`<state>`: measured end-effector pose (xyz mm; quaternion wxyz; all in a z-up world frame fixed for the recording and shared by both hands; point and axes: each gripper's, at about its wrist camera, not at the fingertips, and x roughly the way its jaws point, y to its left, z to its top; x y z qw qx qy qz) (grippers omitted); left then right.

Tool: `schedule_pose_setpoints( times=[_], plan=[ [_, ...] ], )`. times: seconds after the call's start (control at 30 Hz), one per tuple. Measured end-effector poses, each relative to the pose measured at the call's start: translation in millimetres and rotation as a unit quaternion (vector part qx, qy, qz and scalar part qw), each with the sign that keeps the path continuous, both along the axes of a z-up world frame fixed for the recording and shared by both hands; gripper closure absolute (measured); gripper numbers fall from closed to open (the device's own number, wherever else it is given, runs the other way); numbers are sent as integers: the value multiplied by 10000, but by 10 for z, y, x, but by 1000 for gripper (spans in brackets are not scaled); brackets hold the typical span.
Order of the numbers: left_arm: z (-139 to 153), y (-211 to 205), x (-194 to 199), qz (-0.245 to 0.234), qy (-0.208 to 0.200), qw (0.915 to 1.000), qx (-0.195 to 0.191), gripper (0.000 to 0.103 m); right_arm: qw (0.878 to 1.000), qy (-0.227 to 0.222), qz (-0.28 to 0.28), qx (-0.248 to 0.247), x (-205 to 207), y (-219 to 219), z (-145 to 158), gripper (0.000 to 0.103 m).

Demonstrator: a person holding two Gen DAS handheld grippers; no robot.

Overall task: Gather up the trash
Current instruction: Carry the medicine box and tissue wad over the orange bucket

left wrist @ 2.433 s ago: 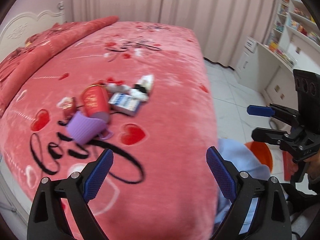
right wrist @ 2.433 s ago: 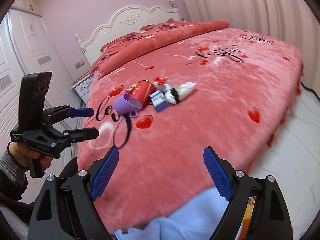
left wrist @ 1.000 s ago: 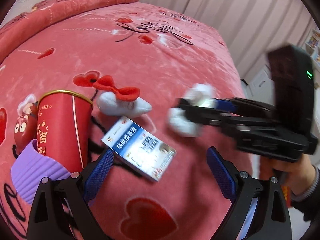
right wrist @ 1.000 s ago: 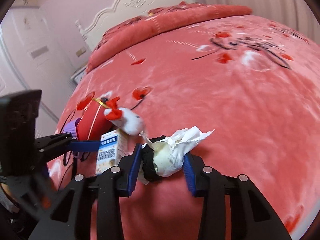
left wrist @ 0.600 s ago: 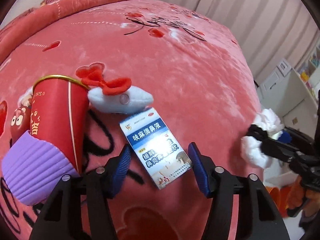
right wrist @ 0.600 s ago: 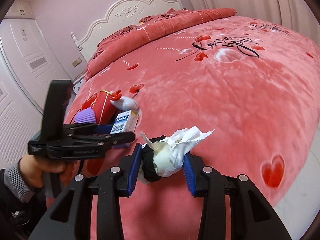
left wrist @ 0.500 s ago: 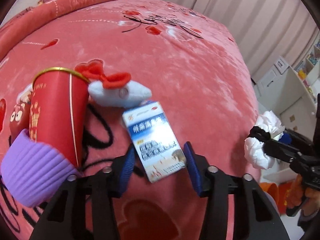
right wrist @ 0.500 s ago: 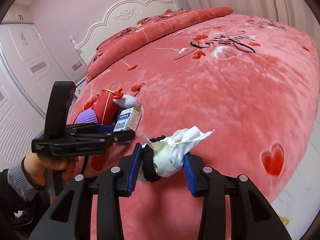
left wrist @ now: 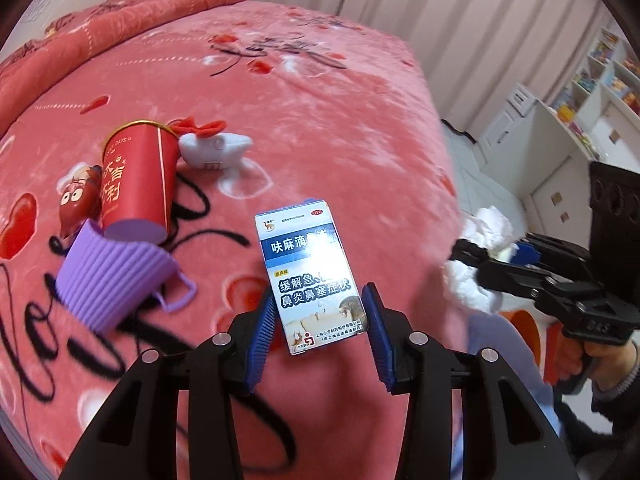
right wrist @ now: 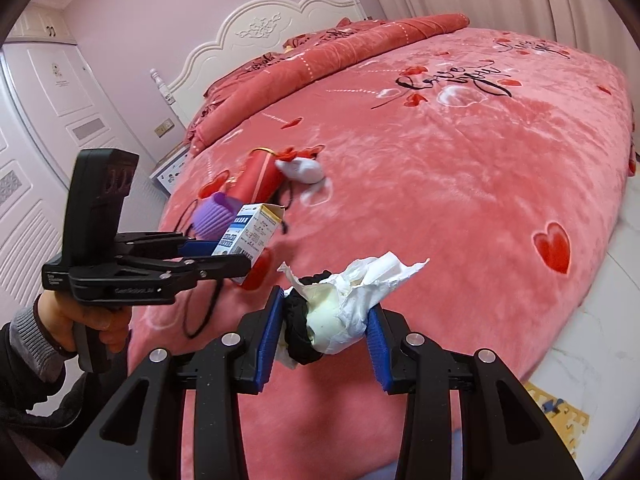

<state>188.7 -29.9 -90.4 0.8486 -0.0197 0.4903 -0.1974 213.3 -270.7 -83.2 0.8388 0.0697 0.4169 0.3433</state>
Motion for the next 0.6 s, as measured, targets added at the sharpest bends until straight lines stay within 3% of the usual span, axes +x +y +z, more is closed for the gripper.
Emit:
schedule_pose_setpoints(
  times=[0.3, 0.6],
  plan=[
    [235, -92, -661, -401, -245, 9988, 103, 58, 9999, -113, -8, -27, -630, -16, 191, 63],
    [271, -415, -1128, -949, -292, 9950, 45, 58, 9993, -191, -308, 12, -1283, -251, 337, 63]
  ],
)
